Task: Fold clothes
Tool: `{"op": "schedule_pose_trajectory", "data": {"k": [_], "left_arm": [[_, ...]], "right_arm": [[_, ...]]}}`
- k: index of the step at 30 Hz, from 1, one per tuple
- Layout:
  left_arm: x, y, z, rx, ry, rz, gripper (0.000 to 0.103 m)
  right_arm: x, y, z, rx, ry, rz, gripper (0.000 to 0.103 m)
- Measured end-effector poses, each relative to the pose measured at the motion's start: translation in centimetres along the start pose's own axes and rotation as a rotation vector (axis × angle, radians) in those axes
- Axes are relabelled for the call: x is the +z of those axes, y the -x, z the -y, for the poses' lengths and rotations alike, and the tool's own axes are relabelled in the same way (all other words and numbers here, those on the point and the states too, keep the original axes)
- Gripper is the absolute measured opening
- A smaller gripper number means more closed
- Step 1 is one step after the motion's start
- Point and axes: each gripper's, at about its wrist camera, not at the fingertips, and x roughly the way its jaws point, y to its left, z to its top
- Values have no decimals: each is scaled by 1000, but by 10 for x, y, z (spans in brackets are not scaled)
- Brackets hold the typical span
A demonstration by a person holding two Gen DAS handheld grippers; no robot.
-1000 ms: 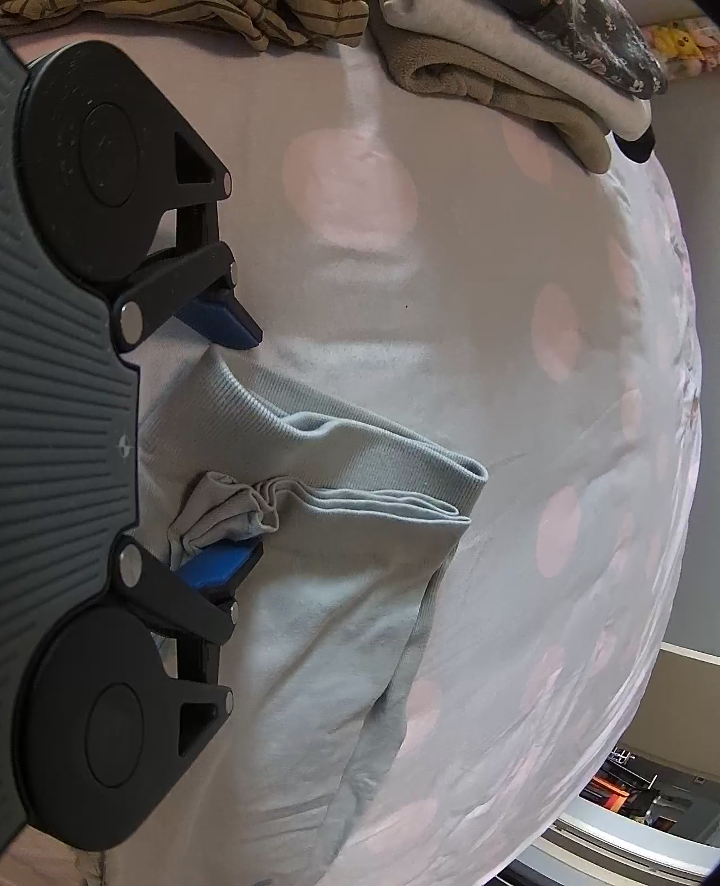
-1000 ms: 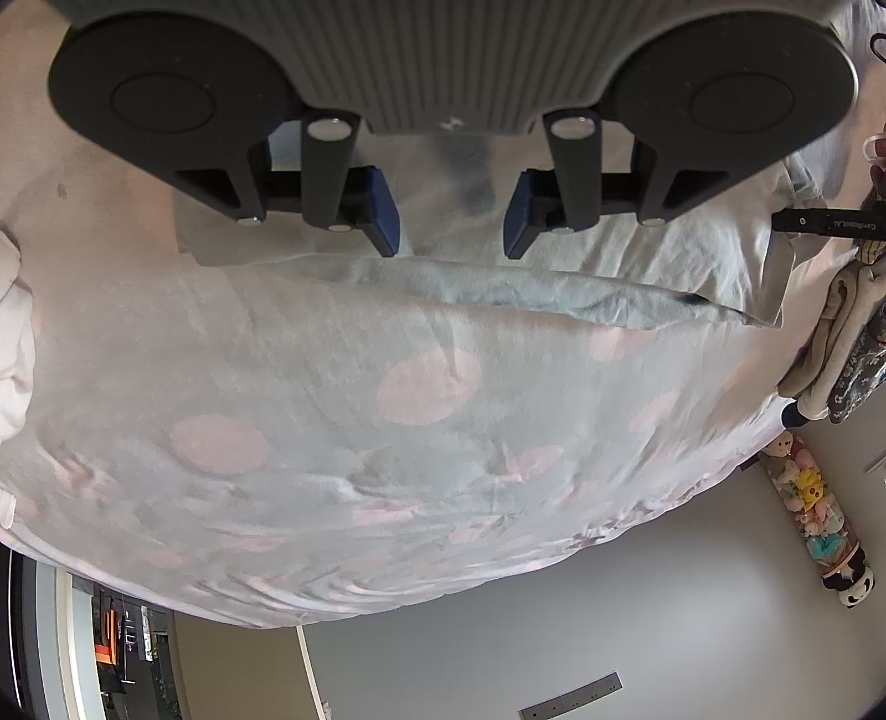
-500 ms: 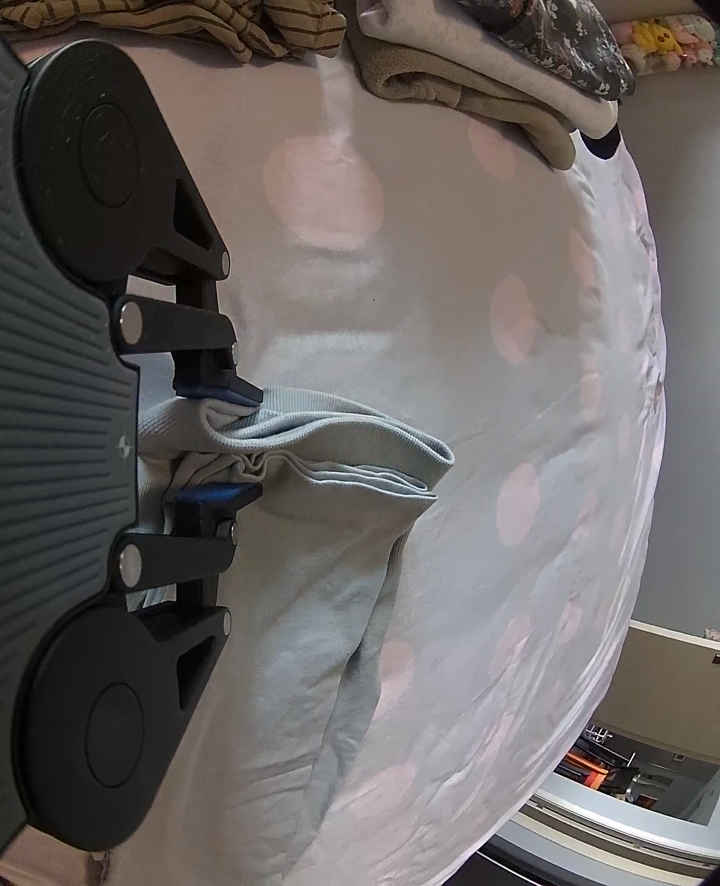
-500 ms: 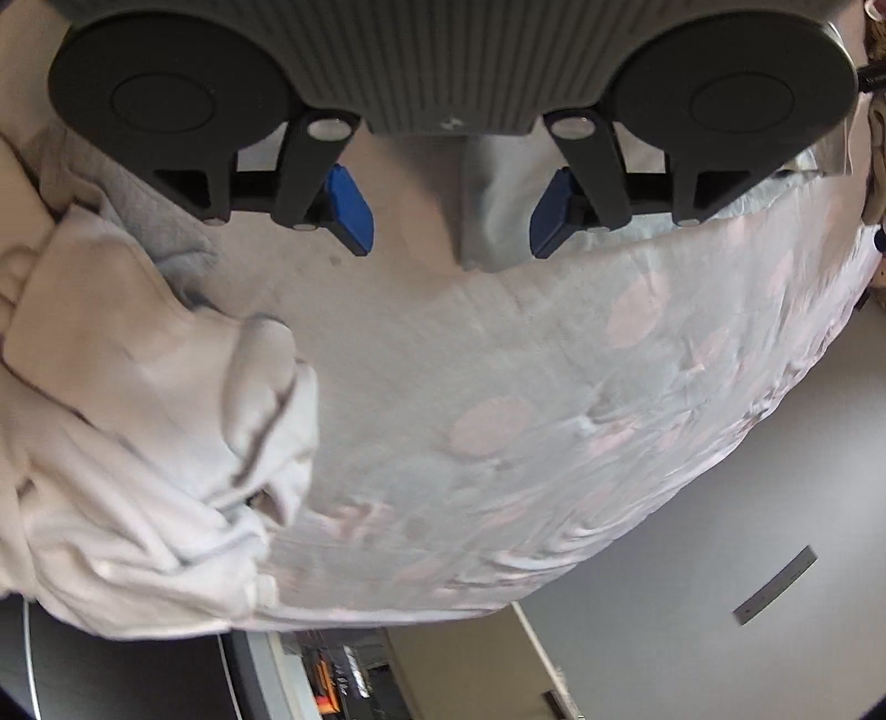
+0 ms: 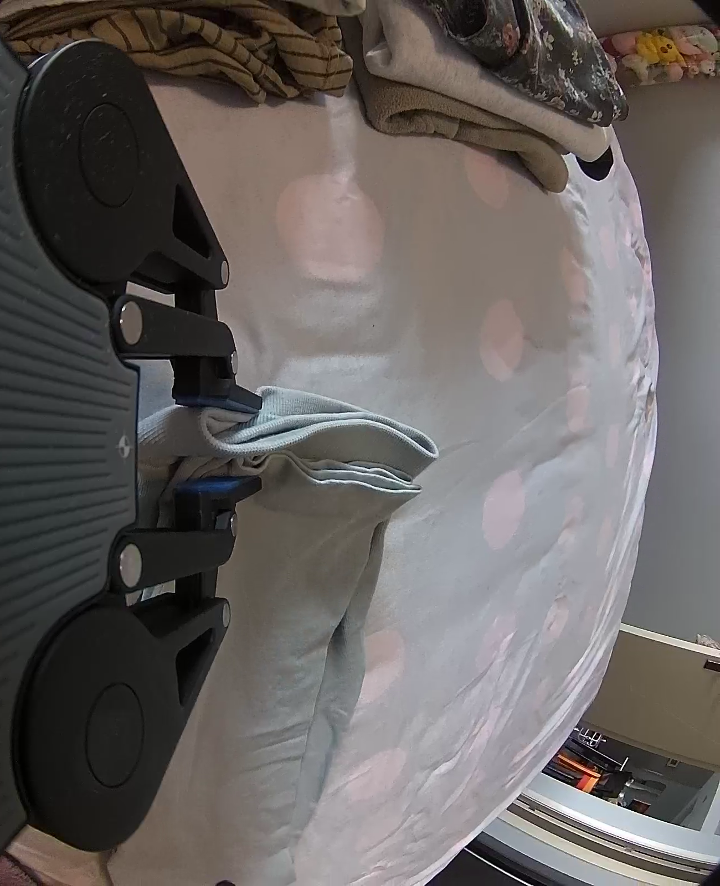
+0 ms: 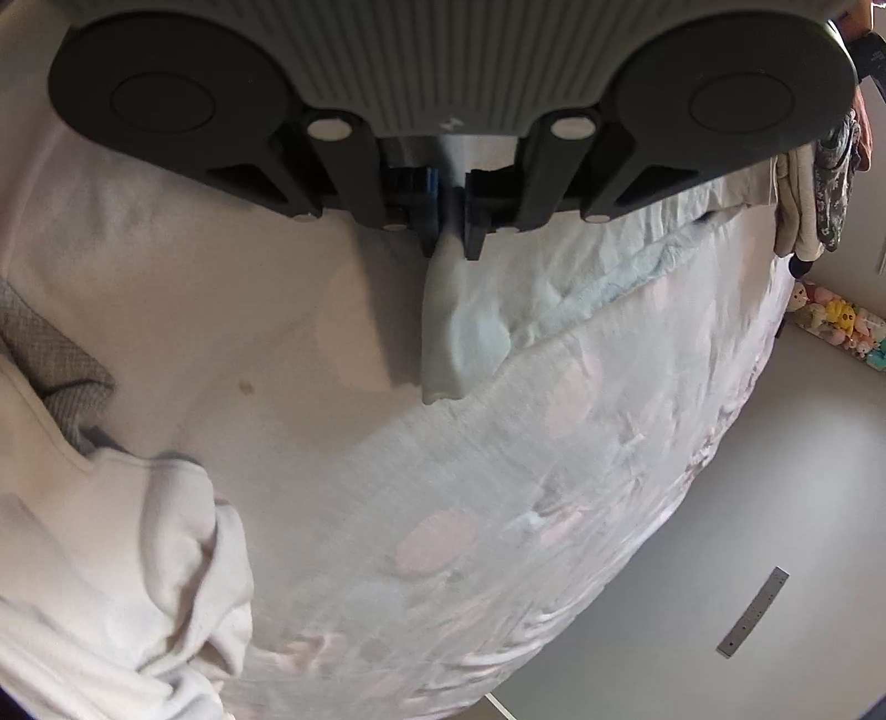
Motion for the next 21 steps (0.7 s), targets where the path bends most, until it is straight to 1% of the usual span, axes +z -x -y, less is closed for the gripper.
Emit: {"op": "schedule_pose_trajectory", "data": {"k": [4,6,10,12,14,17,21], "left_arm": [[-8,29,-10,13,17,17,20],[-17,46,-23,33,54,20,20],[-45,84,-54,72,143,34,20],[-63,98,-68,84,185,40,20],[-81,105,-79,89,212,37,20],[-104,103,-87,84,241,28,20],[-119,91,-87,105,214,40,20]], "right_arm": [[3,13,-22,71,30,-8,9],[1,18,-37,107,57,-22,9],[-11,21,-66,173,112,-55,9],[-21,18,-74,189,133,-81,9],[-30,11,-82,184,153,-109,9],[-46,1,-86,142,179,-142,9],[-59,-8,-88,75,230,-140,9]]}}
